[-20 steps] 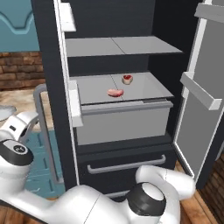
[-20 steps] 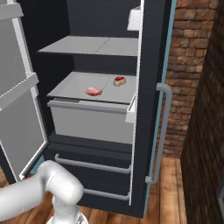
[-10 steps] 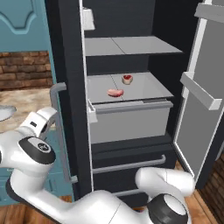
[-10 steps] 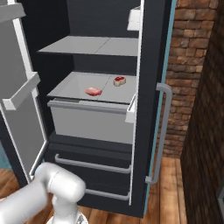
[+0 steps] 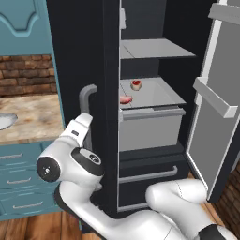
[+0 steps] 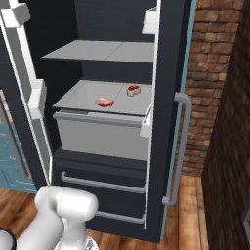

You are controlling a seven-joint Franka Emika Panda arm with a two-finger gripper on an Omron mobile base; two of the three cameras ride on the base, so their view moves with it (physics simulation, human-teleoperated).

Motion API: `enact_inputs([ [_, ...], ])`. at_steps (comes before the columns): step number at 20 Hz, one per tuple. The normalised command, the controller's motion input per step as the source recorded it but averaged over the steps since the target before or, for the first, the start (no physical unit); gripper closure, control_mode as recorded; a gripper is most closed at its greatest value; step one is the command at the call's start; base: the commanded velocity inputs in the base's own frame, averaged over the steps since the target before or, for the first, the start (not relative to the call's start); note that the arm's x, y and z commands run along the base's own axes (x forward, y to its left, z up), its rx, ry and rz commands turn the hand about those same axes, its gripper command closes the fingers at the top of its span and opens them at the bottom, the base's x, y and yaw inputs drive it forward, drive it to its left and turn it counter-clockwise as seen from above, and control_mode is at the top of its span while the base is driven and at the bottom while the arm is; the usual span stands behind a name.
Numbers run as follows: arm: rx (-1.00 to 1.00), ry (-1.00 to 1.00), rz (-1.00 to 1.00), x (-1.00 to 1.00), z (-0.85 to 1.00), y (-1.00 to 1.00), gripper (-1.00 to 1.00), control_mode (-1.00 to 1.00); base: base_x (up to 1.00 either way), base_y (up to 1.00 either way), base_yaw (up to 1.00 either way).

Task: Place the steak on the counter behind the older steak on the same shelf of the fridge to maintain FIFO order. Close the fridge door when finished.

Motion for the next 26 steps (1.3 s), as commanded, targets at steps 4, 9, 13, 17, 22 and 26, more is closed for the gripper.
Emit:
enact_inputs([
  [4, 0.0, -0.03, 0.04, 0.46, 0.09, -1.0, -1.0, -1.0, 0.0, 0.0, 0.0],
  [9, 0.0, 0.0, 0.01, 0.35, 0.21, -1.0, -1.0, -1.0, 0.0, 0.0, 0.0],
  [13, 0.0, 0.0, 0.0, 0.27, 0.21, -0.97, -1.0, -1.0, 0.0, 0.0, 0.0],
  [17, 0.0, 0.0, 0.0, 0.44, 0.15, -0.62, -1.0, -1.0, 0.0, 0.0, 0.0],
  [22, 0.0, 0.0, 0.02, 0.62, 0.03, -0.3, -1.0, -1.0, 0.0, 0.0, 0.0],
  [26, 0.0, 0.0, 0.06, 0.79, 0.0, -0.09, -1.0, -1.0, 0.0, 0.0, 0.0],
])
